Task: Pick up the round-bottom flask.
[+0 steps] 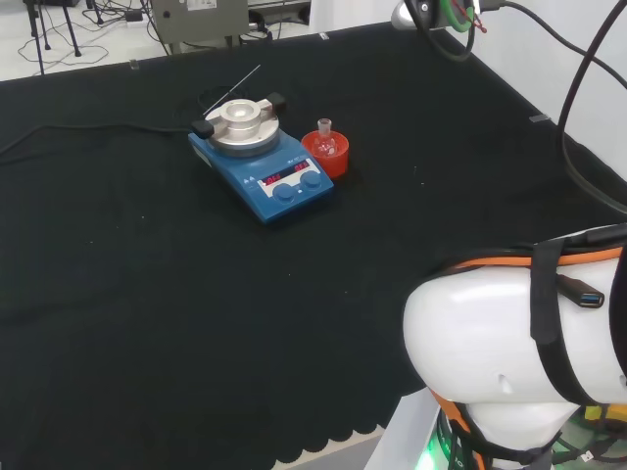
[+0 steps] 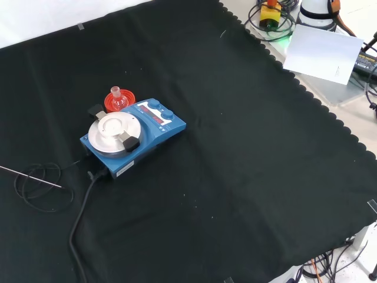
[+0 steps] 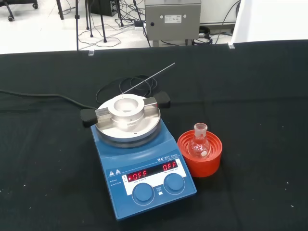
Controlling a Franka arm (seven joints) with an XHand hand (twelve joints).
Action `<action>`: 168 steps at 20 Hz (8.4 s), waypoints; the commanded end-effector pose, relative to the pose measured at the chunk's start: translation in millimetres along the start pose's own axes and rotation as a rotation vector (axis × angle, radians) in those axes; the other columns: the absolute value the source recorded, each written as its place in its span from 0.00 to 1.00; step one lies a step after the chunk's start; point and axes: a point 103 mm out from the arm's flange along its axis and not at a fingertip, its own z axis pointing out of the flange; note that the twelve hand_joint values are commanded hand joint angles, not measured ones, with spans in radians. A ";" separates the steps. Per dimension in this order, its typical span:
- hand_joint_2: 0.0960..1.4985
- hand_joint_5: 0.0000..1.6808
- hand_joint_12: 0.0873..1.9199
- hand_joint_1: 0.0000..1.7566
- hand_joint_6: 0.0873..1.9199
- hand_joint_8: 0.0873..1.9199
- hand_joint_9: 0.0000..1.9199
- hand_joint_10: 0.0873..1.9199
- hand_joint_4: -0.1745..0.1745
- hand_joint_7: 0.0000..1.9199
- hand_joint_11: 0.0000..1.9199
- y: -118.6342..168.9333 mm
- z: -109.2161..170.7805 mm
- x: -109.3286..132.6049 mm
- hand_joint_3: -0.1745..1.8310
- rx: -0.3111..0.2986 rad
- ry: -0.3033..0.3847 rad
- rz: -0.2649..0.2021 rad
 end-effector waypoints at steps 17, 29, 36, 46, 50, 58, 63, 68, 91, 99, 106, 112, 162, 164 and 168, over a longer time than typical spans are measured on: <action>0.82 0.16 0.45 0.04 0.00 0.20 0.07 0.29 0.52 0.04 0.00 20.9 21.6 -8.4 0.23 -0.008 -0.011 0.049; 0.81 0.19 0.47 0.09 0.00 0.20 0.08 0.29 0.50 0.06 0.00 133.3 76.8 -53.9 0.20 0.053 0.038 0.134; 0.81 0.19 0.49 0.11 0.00 0.20 0.09 0.29 0.49 0.07 0.00 176.1 124.6 -65.6 0.20 0.089 0.054 0.145; 0.78 0.20 0.51 0.15 0.00 0.21 0.11 0.30 0.46 0.09 0.00 204.6 184.8 -71.2 0.19 0.109 0.094 0.117; 0.70 0.22 0.53 0.25 0.00 0.22 0.13 0.31 0.45 0.11 0.00 211.7 208.8 -74.1 0.16 0.124 0.105 0.102; 0.63 0.24 0.56 0.36 0.00 0.24 0.17 0.31 0.43 0.14 0.00 226.4 258.4 -78.6 0.15 0.167 0.204 0.106; 0.62 0.25 0.57 0.37 0.00 0.25 0.19 0.31 0.41 0.15 0.00 236.0 283.4 -76.5 0.15 0.188 0.230 0.114; 0.61 0.26 0.58 0.37 0.00 0.25 0.19 0.31 0.41 0.16 0.00 246.8 304.9 -74.8 0.16 0.175 0.262 0.112; 0.39 0.36 0.68 0.48 0.00 0.28 0.26 0.30 0.41 0.21 0.00 259.3 371.3 -76.8 0.33 0.138 0.392 0.156; 0.38 0.36 0.69 0.48 0.00 0.28 0.26 0.30 0.41 0.21 0.00 270.4 382.3 -76.9 0.34 0.136 0.415 0.171; 0.38 0.37 0.70 0.50 0.00 0.28 0.27 0.30 0.40 0.22 0.02 278.6 382.9 -78.9 0.34 0.110 0.438 0.178; 0.39 0.42 0.70 0.51 0.00 0.28 0.28 0.30 0.40 0.23 0.03 279.5 390.8 -76.2 0.34 0.098 0.439 0.173; 0.47 0.69 0.66 0.63 0.42 0.26 0.40 0.25 0.84 0.35 0.17 293.9 391.1 -64.9 0.38 -0.024 0.410 0.190; 0.44 0.69 0.66 0.63 0.43 0.26 0.41 0.25 0.82 0.36 0.17 294.1 388.0 -65.5 0.41 -0.026 0.411 0.188; 0.42 0.69 0.66 0.63 0.45 0.26 0.42 0.24 0.82 0.36 0.18 293.7 384.8 -64.6 0.45 -0.022 0.403 0.184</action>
